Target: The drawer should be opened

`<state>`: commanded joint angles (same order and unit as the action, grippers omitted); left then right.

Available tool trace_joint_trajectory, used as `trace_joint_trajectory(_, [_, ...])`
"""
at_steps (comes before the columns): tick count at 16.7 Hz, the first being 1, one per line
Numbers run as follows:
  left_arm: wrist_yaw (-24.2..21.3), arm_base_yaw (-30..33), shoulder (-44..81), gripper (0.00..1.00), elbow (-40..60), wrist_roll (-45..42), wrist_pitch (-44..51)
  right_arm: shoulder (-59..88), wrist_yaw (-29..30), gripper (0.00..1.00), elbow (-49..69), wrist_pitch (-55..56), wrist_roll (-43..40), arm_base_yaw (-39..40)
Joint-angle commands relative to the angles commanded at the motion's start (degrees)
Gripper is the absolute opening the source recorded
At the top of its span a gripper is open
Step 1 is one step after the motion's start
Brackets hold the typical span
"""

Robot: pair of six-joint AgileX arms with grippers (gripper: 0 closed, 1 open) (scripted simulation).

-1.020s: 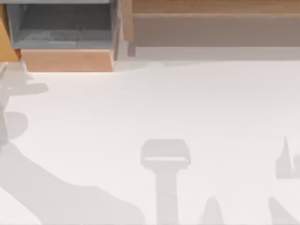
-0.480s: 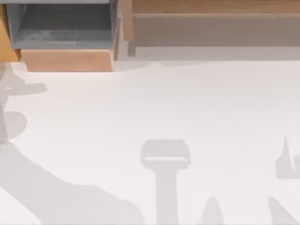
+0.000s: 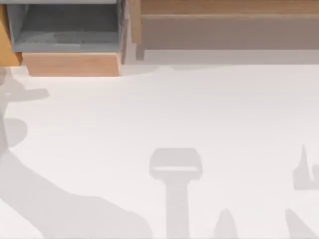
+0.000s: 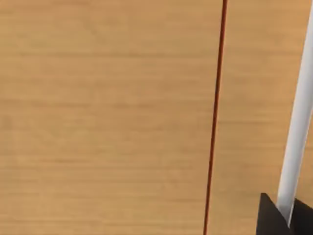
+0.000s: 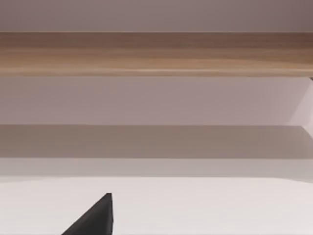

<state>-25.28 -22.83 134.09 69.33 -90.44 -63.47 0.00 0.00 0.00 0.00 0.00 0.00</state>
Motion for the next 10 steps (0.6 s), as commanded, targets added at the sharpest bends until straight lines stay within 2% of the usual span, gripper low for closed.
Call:
trace_joint_trajectory(7, [-3.29, -3.31, -6.15, 0.00, -13.77, -0.11, -6.97, 0.00, 0.00, 1.00, 0.00, 0.00, 0.00, 0.00])
trace_joint_trajectory(10, [-3.93, -3.98, -7.12, 0.00, -15.71, -0.20, -8.36, 0.00, 0.00, 1.00, 0.00, 0.00, 0.00, 0.00])
